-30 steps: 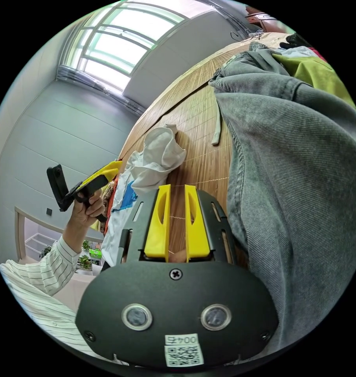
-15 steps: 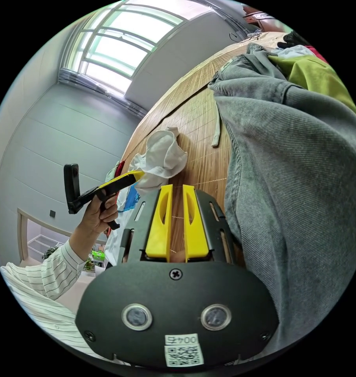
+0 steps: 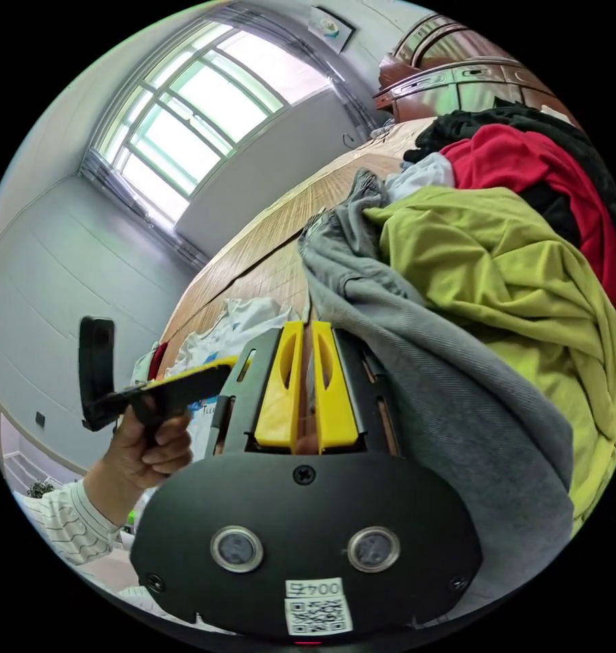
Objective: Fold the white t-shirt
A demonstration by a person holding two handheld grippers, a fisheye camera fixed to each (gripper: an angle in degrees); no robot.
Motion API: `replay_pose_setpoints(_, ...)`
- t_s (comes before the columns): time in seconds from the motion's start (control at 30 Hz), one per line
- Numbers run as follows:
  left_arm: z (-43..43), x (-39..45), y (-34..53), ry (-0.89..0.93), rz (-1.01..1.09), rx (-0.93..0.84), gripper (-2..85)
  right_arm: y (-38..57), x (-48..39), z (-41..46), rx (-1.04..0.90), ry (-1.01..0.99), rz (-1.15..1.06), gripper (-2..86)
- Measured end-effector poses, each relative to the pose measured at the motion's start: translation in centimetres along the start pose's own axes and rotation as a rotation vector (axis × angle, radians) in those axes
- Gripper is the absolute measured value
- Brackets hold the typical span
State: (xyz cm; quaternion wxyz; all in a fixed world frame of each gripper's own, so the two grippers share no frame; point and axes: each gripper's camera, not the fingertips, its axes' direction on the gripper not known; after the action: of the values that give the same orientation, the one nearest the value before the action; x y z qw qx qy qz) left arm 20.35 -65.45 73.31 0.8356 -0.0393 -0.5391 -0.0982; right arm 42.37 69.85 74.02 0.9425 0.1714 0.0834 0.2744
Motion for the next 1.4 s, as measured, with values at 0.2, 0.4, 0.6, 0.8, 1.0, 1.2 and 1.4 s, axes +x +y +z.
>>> replay_pose_setpoints(0.2,-0.9,4.9,-6.2,0.024,0.080,-0.018,5.9,0.2,0.7,-0.1,-0.008,-0.043,0.012,3.4)
replay_pose_setpoints(0.4,-4.7,8.5,-20.1,-0.366,0.124,0.019,7.6,0.5,1.4,-0.1,-0.008,-0.095,0.045,3.0)
replay_pose_setpoints(0.6,1.4,6.9,-31.1,-0.477,0.116,-0.283,9.7,0.6,2.1,0.0,-0.014,-0.108,0.041,2.6)
replay_pose_setpoints(0.8,3.9,9.6,-34.1,-0.587,0.419,-0.498,10.7,0.7,2.9,-0.2,-0.018,-0.137,0.055,2.4)
replay_pose_setpoints(1.0,4.9,10.4,-37.5,-0.528,0.485,-0.575,10.9,0.7,3.6,-0.4,-0.023,-0.161,0.072,1.9)
replay_pose_setpoints(1.2,5.7,8.3,-39.5,-0.450,0.402,-0.580,10.0,0.7,4.1,-0.5,-0.031,-0.162,0.074,1.2)
replay_pose_setpoints(1.4,2.8,8.0,-37.7,-0.447,0.402,-0.401,3.3,0.6,4.4,-0.7,-0.040,-0.161,0.071,-0.3)
